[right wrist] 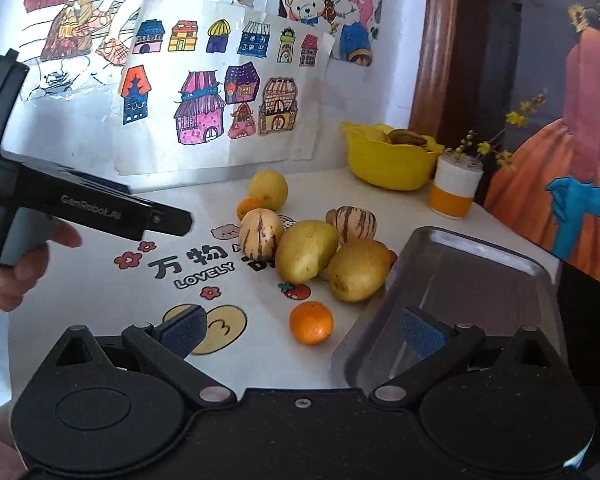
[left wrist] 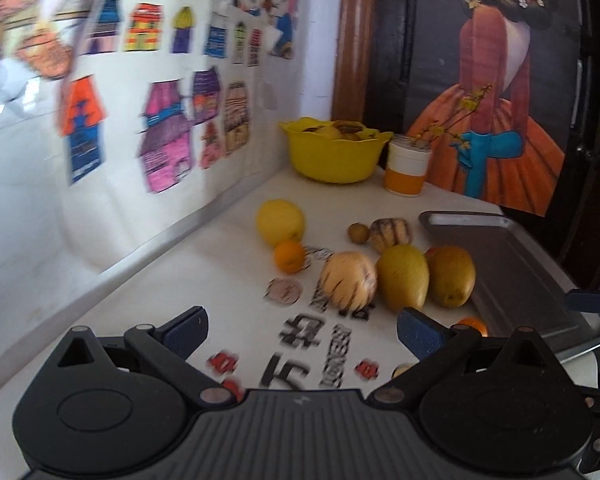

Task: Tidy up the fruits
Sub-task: 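Grasp the striped pepino melon with the left gripper while the right gripper grasps a small orange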

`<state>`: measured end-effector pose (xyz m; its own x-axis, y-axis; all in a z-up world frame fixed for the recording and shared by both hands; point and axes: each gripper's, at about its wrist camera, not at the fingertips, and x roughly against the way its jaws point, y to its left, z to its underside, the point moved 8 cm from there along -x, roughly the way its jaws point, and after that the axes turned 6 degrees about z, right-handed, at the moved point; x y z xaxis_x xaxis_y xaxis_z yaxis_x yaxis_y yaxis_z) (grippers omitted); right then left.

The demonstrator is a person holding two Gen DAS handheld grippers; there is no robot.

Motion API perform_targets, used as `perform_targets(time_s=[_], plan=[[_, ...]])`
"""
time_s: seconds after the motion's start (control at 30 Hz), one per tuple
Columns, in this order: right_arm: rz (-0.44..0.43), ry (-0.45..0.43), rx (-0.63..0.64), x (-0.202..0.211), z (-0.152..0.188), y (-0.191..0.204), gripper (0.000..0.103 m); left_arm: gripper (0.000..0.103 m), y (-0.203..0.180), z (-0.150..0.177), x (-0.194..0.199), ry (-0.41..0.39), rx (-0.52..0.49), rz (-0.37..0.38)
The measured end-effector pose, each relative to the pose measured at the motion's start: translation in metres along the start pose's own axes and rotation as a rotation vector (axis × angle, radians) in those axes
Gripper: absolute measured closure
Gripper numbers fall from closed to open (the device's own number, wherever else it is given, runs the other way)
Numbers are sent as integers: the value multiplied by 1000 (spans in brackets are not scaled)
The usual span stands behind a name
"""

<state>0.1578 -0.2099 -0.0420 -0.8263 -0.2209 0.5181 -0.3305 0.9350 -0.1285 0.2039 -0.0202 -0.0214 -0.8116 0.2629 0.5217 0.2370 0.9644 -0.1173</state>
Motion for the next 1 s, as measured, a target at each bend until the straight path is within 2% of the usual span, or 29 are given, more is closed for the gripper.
perform_targets(time_s=[0.2,0.43,0.6,0.77,1.0], plan=[[-33,26,33,-28,3,-5,1,0,-12,-8,-40,31,-87,51],[-74,54,62,-49,12,-3,15,1,-18,-9,-70,40,-168,85],[-99,66,85,-56,11,3,24,9,-17,-10,-85,57,-210,108],[-100,84,98,-62,10,4,39,20,-16,-7,-95,79,-251,116],[-103,115,115,-70,12,5,53,27,-19,-7,-104,86,-290,149]])
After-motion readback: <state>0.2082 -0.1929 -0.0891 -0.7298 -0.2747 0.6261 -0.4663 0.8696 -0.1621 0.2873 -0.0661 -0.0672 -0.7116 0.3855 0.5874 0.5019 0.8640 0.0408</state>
